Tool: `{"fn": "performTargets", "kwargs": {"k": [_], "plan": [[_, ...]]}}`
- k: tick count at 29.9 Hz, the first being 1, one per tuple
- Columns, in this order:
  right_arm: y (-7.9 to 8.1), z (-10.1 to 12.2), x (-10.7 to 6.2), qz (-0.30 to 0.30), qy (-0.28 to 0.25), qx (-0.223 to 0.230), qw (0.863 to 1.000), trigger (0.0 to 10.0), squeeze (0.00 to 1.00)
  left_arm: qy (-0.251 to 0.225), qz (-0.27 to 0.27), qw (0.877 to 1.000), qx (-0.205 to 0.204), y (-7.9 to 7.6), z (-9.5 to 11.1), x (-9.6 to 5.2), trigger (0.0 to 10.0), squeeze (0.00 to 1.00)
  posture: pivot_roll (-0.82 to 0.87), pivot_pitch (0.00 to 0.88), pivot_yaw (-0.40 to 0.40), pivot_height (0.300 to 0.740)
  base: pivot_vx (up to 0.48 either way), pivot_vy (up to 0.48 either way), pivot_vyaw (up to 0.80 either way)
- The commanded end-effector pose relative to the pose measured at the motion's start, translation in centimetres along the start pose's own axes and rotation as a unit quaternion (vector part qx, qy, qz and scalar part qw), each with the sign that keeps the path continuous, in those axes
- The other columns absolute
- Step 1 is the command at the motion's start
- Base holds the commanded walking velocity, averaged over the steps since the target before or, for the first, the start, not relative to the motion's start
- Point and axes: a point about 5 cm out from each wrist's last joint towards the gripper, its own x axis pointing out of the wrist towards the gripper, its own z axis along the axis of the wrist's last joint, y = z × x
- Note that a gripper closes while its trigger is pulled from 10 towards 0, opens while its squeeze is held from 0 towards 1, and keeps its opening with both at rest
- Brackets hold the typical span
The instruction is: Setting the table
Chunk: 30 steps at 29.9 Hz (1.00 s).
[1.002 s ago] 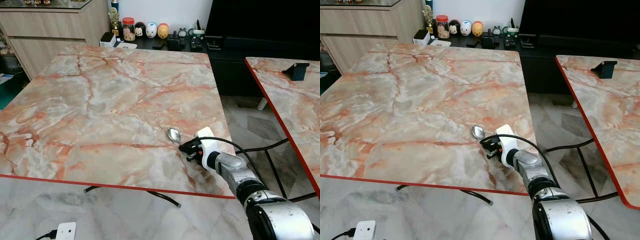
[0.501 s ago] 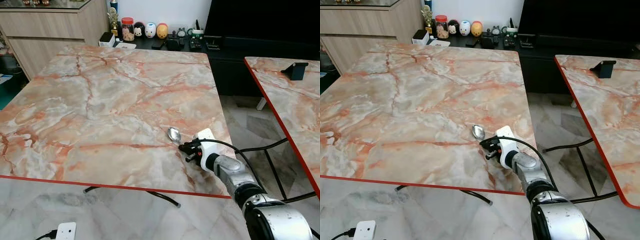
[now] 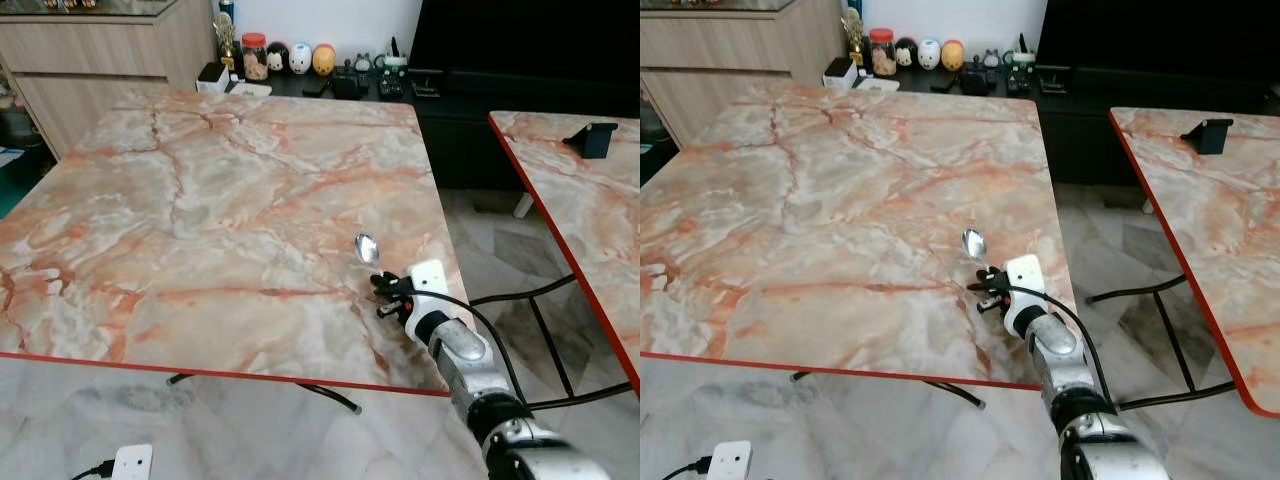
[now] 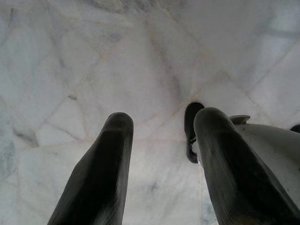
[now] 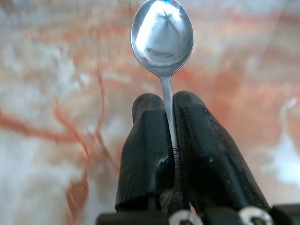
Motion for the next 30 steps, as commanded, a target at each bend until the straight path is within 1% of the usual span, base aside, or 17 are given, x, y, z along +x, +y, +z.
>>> {"fn": "performTargets", "kwargs": {"k": [1, 4, 6, 7, 8, 10, 11, 14, 17, 18, 19, 20, 21, 22, 27, 29, 30], "plan": [[-0.1, 1.6, 0.0, -0.02, -0.058, -0.007, 0.998, 10.0, 0.0, 0.011, 0.0, 1.0, 0.001, -0.1, -0.7, -0.1, 10.0, 0.0, 0.02, 0.0, -0.047, 0.74, 0.0, 0.0, 0.0], [0.3, 2.4, -0.2, -0.027, -0.089, 0.001, 0.996, 10.0, 0.0, 0.011, 0.0, 1.0, 0.001, -0.1, -0.7, -0.1, 10.0, 0.0, 0.02, 0.0, -0.05, 0.74, 0.0, 0.0, 0.0], [0.5, 3.1, -0.5, -0.043, -0.116, 0.007, 0.992, 10.0, 0.0, 0.011, 0.0, 1.0, 0.001, -0.2, -0.7, -0.1, 10.0, 0.0, 0.01, 0.0, -0.054, 0.74, 0.0, 0.0, 0.0], [0.5, 3.1, -0.5, -0.043, -0.116, 0.007, 0.992, 10.0, 0.0, 0.011, 0.0, 1.0, 0.001, -0.2, -0.7, -0.1, 10.0, 0.0, 0.01, 0.0, -0.054, 0.74, 0.0, 0.0, 0.0], [0.6, 3.4, -0.7, -0.051, -0.128, 0.009, 0.99, 10.0, 0.0, 0.011, 0.0, 1.0, 0.0, -0.2, -0.8, -0.2, 10.0, 0.0, 0.01, 0.0, -0.056, 0.74, 0.0, 0.0, 0.0], [1.0, 3.9, -1.1, -0.066, -0.144, -0.004, 0.987, 10.0, 0.0, 0.011, -0.001, 1.0, 0.0, -0.3, -0.8, -0.2, 10.0, 0.0, 0.01, 0.0, -0.061, 0.74, 0.0, 0.0, 0.0], [1.0, 3.9, -1.1, -0.066, -0.144, -0.004, 0.987, 10.0, 0.0, 0.011, -0.001, 1.0, 0.0, -0.3, -0.8, -0.2, 10.0, 0.0, 0.01, 0.0, -0.061, 0.74, 0.0, 0.0, 0.0], [0.8, 3.9, -1.6, -0.098, -0.152, -0.013, 0.983, 10.0, 0.0, 0.01, -0.001, 1.0, -0.002, -0.3, -0.9, -0.2, 10.0, 0.0, 0.02, 0.0, -0.067, 0.74, 0.0, 0.0, 0.0], [0.7, 4.0, -1.8, -0.109, -0.156, -0.022, 0.981, 10.0, 0.0, 0.01, -0.001, 1.0, -0.002, -0.4, -0.9, -0.2, 10.0, 0.0, 0.02, 0.0, -0.07, 0.74, 0.0, 0.0, 0.0], [0.6, 4.1, -1.8, -0.118, -0.157, -0.029, 0.98, 10.0, 0.0, 0.01, -0.001, 1.0, -0.002, -0.4, -1.0, -0.2, 10.0, 0.0, 0.02, 0.0, -0.072, 0.74, 0.0, 0.0, 0.0], [0.5, 4.6, -2.0, -0.138, -0.167, -0.025, 0.976, 10.0, 0.0, 0.01, -0.001, 1.0, -0.001, -0.4, -1.0, -0.2, 10.0, 0.0, 0.01, 0.0, -0.072, 0.74, 0.0, 0.0, 0.0], [0.4, 4.9, -2.1, -0.144, -0.175, -0.025, 0.974, 10.0, 0.0, 0.011, -0.001, 1.0, 0.0, -0.5, -1.0, -0.2, 10.0, 0.0, 0.01, 0.0, -0.073, 0.74, 0.0, 0.0, 0.0], [0.4, 4.9, -2.1, -0.144, -0.175, -0.025, 0.974, 10.0, 0.0, 0.011, -0.001, 1.0, 0.0, -0.5, -1.0, -0.2, 10.0, 0.0, 0.01, 0.0, -0.073, 0.74, 0.0, 0.0, 0.0], [0.4, 5.4, -2.2, -0.149, -0.185, -0.033, 0.971, 10.0, 0.0, 0.011, -0.002, 1.0, 0.001, -0.5, -1.0, -0.2, 10.0, 0.0, 0.01, 0.0, -0.074, 0.74, 0.0, 0.0, 0.0], [0.4, 5.9, -2.2, -0.149, -0.193, -0.039, 0.969, 10.0, 0.0, 0.011, -0.002, 1.0, 0.002, -0.5, -1.0, -0.2, 10.0, 0.0, 0.01, 0.0, -0.076, 0.74, 0.0, 0.0, 0.0], [0.2, 6.5, -2.4, -0.162, -0.207, -0.054, 0.963, 10.0, 0.0, 0.011, -0.002, 1.0, 0.002, -0.6, -1.0, -0.2, 10.0, 0.0, 0.01, 0.0, -0.078, 0.74, 0.0, 0.0, 0.0], [0.2, 6.5, -2.4, -0.162, -0.207, -0.054, 0.963, 10.0, 0.0, 0.011, -0.002, 1.0, 0.002, -0.6, -1.0, -0.2, 10.0, 0.0, 0.01, 0.0, -0.078, 0.74, 0.0, 0.0, 0.0]]}}
